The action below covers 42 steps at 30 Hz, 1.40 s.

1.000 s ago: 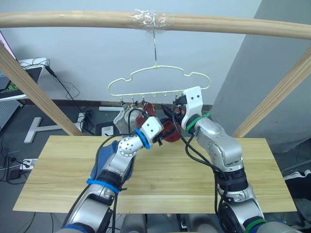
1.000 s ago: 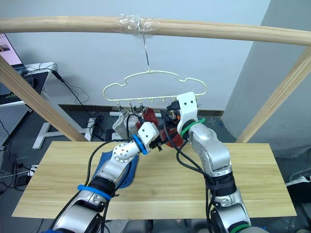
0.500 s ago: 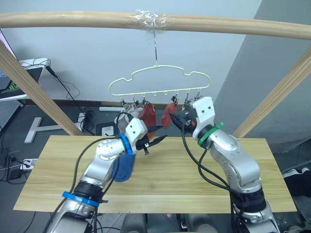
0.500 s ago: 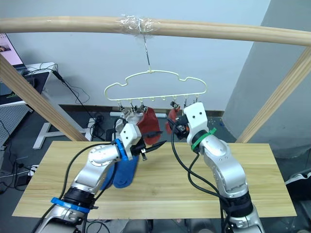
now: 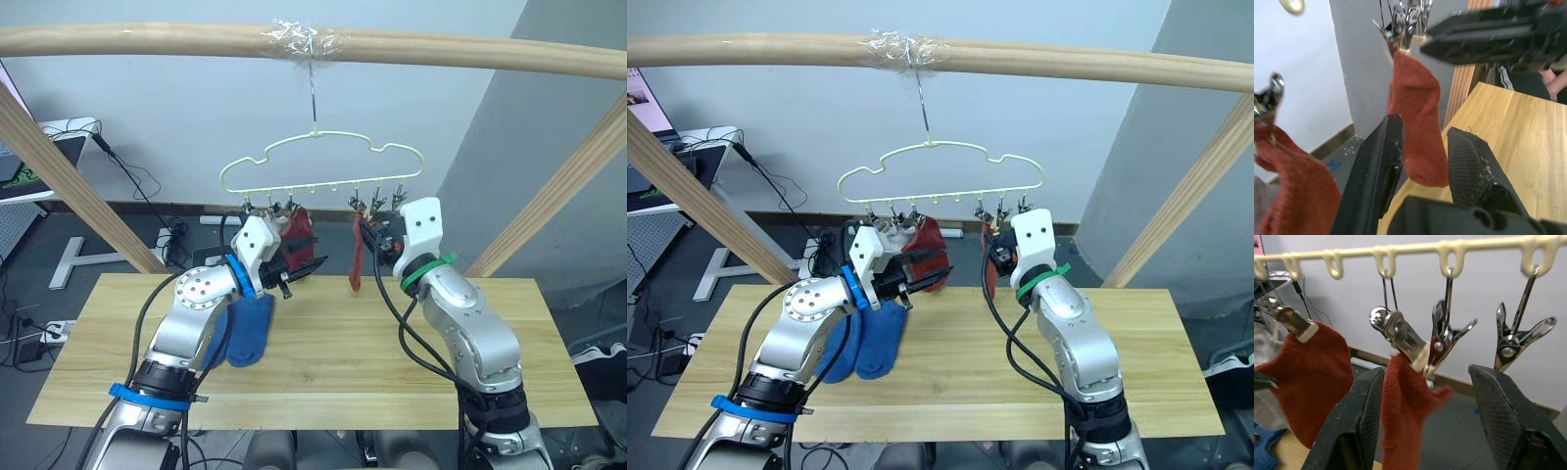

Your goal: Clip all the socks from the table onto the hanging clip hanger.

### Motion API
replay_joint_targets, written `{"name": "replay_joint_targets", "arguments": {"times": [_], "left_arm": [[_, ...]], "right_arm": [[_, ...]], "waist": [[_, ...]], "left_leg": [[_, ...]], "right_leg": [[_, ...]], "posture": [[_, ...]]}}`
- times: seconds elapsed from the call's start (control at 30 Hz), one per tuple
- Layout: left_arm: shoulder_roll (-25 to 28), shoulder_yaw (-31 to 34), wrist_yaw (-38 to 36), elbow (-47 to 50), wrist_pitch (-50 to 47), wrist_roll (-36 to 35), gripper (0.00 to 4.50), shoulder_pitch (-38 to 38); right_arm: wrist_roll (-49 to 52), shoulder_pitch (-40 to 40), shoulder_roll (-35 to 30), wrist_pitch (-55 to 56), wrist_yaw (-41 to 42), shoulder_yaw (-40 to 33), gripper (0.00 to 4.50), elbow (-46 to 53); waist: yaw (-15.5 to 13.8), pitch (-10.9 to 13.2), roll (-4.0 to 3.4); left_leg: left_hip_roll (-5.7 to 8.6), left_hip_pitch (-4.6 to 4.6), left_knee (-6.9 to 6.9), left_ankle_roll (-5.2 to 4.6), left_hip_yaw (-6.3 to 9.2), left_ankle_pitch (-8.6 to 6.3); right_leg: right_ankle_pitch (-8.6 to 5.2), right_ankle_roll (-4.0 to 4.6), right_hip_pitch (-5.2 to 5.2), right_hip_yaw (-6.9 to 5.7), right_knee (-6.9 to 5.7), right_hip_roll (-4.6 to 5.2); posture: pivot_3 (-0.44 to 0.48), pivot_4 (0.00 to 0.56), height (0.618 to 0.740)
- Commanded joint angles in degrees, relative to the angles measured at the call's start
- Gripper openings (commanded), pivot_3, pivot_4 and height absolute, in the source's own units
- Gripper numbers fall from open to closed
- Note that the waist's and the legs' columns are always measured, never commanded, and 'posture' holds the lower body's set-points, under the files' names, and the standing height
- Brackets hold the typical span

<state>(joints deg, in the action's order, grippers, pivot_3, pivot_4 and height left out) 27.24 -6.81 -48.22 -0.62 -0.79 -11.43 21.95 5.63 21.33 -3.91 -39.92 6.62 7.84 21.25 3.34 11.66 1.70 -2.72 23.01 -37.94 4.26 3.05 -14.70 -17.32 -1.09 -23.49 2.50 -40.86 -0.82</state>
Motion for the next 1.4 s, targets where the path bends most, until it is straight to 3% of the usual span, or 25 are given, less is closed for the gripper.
{"name": "replay_joint_targets", "arguments": {"times": [0.03, 0.73, 1.2, 1.4], "left_arm": [[-0.07, 0.96, 0.03, 2.01, 0.45, -0.59, 1.78, 0.73], [-0.92, 0.71, 0.1, -2.58, 4.51, 0.57, 1.78, 2.36], [-1.14, 0.4, 0.57, -1.37, 3.88, 0.8, 1.78, 2.14], [-0.94, 0.2, 0.14, -0.59, 3.25, 0.76, 1.78, 1.96]], "right_arm": [[0.17, 2.23, 1.75, 2.57, -1.22, -1.62, 2.87, -1.35], [-1.52, 12.24, 5.69, 10.36, -4.57, -3.4, 2.87, -16.08], [-2.87, 11.24, 6.3, 9.75, -5.13, -2.86, 2.87, -14.43], [-4.03, 4.72, 6.11, 6.58, -6.09, -1.21, 2.87, -8.02]], "waist": [[0.01, 0.0, 0.0], [-0.08, 0.0, 0.0], [-0.1, 0.0, 0.0], [-0.1, 0.0, 0.0]], "left_leg": [[0.0, 0.0, 0.01, 0.0, -0.01, 0.0], [0.0, 0.02, 0.01, 0.0, -0.02, 0.0], [0.0, 0.02, 0.0, 0.0, -0.02, 0.0], [-0.01, 0.03, 0.01, 0.0, -0.01, 0.0]], "right_leg": [[0.01, 0.01, 0.0, 0.0, 0.0, 0.0], [0.11, 0.19, -0.02, 0.0, 0.0, 0.01], [0.11, 0.19, -0.02, 0.0, -0.02, 0.02], [0.11, 0.19, -0.02, 0.0, -0.01, 0.02]], "posture": [[-0.051, 0.153, 0.705], [-0.038, 0.148, 0.705], [-0.035, 0.151, 0.705], [-0.039, 0.154, 0.705]]}}
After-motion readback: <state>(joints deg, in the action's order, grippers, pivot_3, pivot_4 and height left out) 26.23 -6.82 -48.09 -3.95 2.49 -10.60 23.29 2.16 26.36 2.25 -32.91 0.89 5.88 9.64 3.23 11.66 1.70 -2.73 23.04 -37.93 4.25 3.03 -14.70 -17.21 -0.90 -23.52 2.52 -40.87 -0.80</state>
